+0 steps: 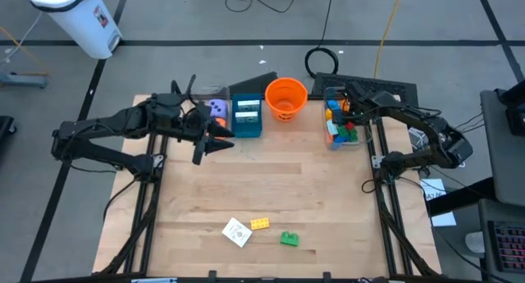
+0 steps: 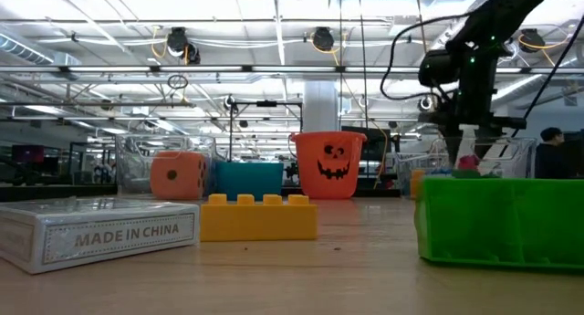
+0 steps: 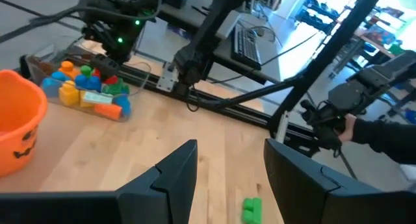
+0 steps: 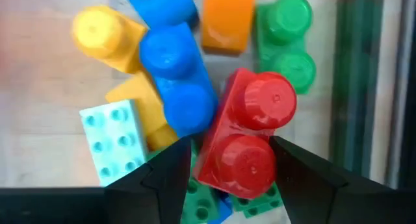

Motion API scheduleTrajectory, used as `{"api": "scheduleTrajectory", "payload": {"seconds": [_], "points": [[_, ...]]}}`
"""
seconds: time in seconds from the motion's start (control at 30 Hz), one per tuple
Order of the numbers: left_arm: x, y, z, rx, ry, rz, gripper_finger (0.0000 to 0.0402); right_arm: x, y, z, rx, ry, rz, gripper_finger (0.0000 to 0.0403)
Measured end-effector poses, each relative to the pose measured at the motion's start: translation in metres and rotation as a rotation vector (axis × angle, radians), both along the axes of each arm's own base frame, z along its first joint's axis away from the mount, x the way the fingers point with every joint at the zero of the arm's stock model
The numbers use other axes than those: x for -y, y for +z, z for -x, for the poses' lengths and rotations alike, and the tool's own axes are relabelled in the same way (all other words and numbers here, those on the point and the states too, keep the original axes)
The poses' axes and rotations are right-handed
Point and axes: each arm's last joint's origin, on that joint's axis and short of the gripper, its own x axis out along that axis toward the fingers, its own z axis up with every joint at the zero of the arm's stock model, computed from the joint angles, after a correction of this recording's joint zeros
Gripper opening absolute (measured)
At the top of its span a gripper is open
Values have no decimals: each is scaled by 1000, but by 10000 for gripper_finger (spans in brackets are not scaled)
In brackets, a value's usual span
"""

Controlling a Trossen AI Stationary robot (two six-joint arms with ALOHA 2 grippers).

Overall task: Pick & Place Toys
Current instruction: Put the red game piece into the right transparent bin, then put the yellow game piece into the right transparent bin

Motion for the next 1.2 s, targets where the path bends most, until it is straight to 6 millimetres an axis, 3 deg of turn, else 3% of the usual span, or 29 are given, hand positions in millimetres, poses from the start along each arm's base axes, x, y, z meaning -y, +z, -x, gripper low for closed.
{"api": "scheduleTrajectory", "payload": {"seconds": [0.37,0.5,0.7,0.83,0.93,1.2], "points": [[5,22,42,114,-24,-29,186,-19,42,-3,235,-13,223,185],[9,31,60,176,-107,-21,186,-30,64,-24,484,76,338,185],[13,37,78,221,-186,15,186,-52,96,-65,992,149,533,184],[15,38,80,207,-211,92,186,-74,108,-85,1301,264,647,183],[18,36,77,184,-231,139,186,-96,106,-97,1434,366,667,183],[38,27,51,96,-332,224,186,-161,92,-131,1614,538,419,182]]}}
